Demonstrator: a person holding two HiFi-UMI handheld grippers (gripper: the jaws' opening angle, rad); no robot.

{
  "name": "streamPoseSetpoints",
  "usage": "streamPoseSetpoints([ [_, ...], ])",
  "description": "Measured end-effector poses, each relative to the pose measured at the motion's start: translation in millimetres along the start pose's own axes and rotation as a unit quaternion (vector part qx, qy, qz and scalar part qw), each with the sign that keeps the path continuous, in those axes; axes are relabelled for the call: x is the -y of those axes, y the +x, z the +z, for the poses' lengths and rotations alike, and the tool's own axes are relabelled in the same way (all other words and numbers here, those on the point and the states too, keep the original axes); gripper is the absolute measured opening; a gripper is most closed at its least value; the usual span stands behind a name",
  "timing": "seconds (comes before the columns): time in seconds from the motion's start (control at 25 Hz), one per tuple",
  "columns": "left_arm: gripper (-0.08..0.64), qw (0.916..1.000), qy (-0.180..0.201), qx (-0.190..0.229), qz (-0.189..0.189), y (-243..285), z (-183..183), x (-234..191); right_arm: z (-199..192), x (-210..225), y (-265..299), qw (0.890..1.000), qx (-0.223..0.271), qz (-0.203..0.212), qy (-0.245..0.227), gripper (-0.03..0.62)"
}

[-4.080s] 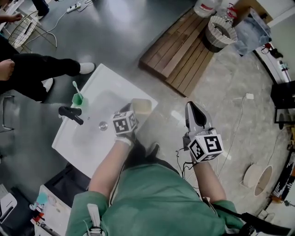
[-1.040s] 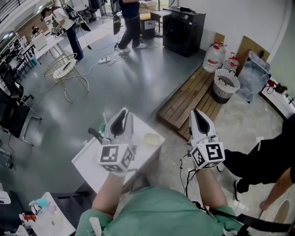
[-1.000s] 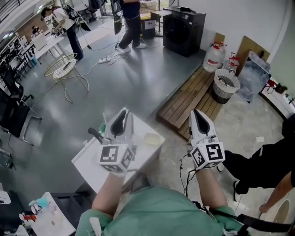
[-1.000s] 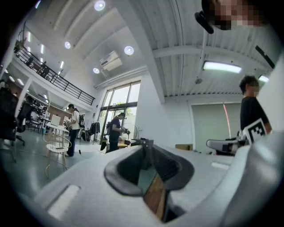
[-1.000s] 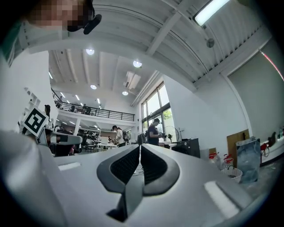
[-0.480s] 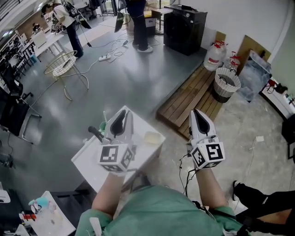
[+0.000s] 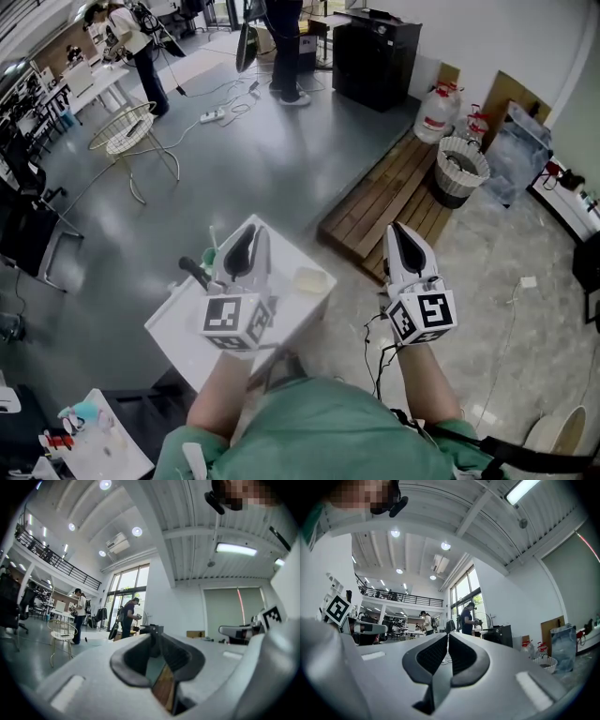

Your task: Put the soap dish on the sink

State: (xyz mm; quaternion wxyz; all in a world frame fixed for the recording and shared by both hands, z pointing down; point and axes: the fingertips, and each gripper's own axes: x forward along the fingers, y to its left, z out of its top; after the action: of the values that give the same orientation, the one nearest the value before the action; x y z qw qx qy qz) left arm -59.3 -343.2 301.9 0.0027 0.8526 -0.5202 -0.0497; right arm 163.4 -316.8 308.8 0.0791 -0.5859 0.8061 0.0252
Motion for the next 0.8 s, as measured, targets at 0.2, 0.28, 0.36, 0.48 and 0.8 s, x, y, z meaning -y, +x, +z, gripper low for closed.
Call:
streamPoseSetpoints([
  [0.2,0.061,1.0000,0.001,-0.001,0.000,2,-1,0,0,2,0,1.000,0.000,-0.002,0.000,0.009],
  [0.28,0.061,1.0000,0.000,-0.001,0.000,3,-2,-1,-2,2,1,1.000,-0.001,-0.003,0.000,0.009],
  [0.36,0.061,1.0000,0.001,-0.002,0.000,4,-3,-2,-3,3,2,1.000,-0.002,-0.003,0.001,0.009],
  [0.48,0.061,1.0000,0.001,-0.004,0.000,7,-3,-2,-2,5,4,1.000,-0.003,-0.003,0.001,0.009],
  [0.8,0.061,1.0000,0.002,-0.007,0.001,11,-8,-4,-7,6,7,1.000,-0.005,-0.003,0.002,0.009],
])
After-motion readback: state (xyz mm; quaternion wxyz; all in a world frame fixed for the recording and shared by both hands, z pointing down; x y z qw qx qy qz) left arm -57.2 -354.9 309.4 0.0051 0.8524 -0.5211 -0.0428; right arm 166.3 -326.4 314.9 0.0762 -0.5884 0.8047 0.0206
